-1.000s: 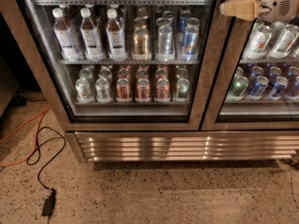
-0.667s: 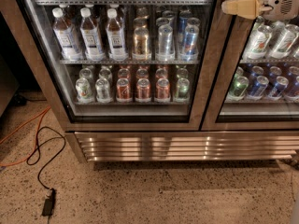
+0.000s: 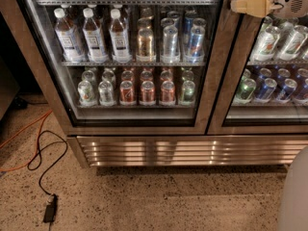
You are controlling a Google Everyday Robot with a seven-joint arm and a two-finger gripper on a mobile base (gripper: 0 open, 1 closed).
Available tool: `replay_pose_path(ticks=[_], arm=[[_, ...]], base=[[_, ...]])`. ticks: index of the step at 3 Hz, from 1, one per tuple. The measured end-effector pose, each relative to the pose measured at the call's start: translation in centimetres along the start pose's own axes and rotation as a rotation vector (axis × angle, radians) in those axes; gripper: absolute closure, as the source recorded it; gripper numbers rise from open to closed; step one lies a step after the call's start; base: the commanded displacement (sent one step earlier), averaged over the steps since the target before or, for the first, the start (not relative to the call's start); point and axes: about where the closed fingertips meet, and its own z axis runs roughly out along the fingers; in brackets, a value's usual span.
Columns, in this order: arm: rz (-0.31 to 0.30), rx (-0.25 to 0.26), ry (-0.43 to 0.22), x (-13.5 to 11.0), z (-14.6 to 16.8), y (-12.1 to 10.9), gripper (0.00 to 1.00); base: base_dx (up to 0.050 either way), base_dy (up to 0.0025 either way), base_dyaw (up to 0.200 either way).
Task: Open left fridge door
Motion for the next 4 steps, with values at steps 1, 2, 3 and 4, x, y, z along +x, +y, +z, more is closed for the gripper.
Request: replay_pose_path(ticks=[1, 2, 3, 4], arm=[[0.0, 0.0, 0.0, 0.0, 0.0, 0.0, 1.0], [0.0, 0.0, 0.0, 0.0, 0.0, -0.4, 1.0], [0.0, 0.0, 0.0, 0.1, 0.0, -0.8, 1.0], [0.005, 0.036, 0.01, -0.4, -0.9, -1.1, 1.0]], base=[[0.0, 0.0, 0.0], [0.0, 0.0, 0.0], [0.0, 0.0, 0.0], [0.0, 0.0, 0.0]])
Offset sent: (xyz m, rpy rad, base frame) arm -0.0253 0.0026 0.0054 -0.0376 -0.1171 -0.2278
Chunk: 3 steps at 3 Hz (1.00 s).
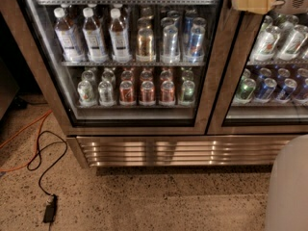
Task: Open left fridge door
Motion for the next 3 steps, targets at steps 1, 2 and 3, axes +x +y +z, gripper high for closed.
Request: replay_pose_path(ticks=[1, 2, 3], arm=[[0.0, 0.0, 0.0, 0.0, 0.13, -0.04, 1.0], [0.006, -0.03, 0.005, 0.0, 0.66, 0.5, 1.0], [0.015, -0.039, 0.0, 0.27, 0.52, 0.39, 1.0]], base=[[0.0, 0.0, 0.0], [0.0, 0.0, 0.0], [0.0, 0.0, 0.0]])
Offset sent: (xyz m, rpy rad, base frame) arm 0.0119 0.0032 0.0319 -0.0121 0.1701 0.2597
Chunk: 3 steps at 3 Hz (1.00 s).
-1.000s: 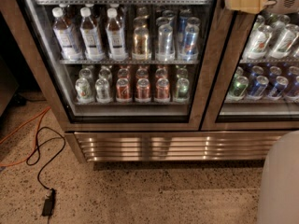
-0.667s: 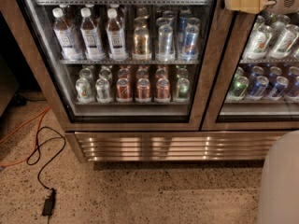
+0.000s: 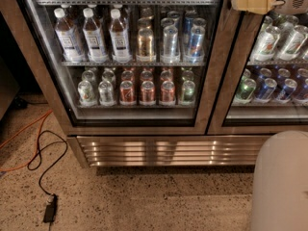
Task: Open left fridge door
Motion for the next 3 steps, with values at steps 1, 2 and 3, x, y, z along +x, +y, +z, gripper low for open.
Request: replay_pose_path(ticks=[1, 2, 3], arm=[[0.001, -0.001, -0.003, 0.03, -0.06, 0.0, 1.0], [0.001, -0.001, -0.003, 0.13, -0.08, -0.05, 1.0], [0.002, -0.001, -0.003, 0.14, -0.08, -0.04, 1.0]], base=[[0.0, 0.0, 0.0], [0.0, 0.0, 0.0], [0.0, 0.0, 0.0]])
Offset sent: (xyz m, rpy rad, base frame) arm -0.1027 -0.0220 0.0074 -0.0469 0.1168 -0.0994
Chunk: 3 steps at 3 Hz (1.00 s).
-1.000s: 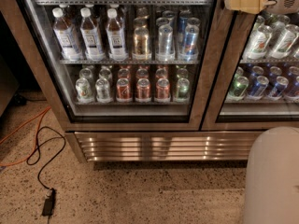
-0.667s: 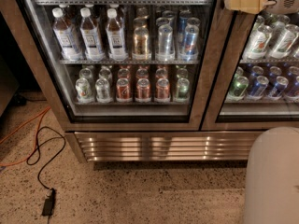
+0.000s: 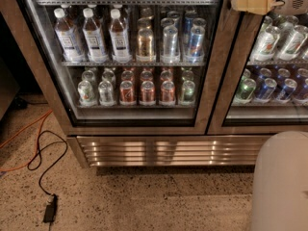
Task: Open left fridge door
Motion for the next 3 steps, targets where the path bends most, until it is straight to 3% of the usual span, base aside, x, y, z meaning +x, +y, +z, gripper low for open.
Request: replay_pose_path(ticks=[3], arm=[[0.021, 0.02, -0.021, -0.28, -0.85, -0.33, 1.0]], base=[[0.0, 0.0, 0.0]])
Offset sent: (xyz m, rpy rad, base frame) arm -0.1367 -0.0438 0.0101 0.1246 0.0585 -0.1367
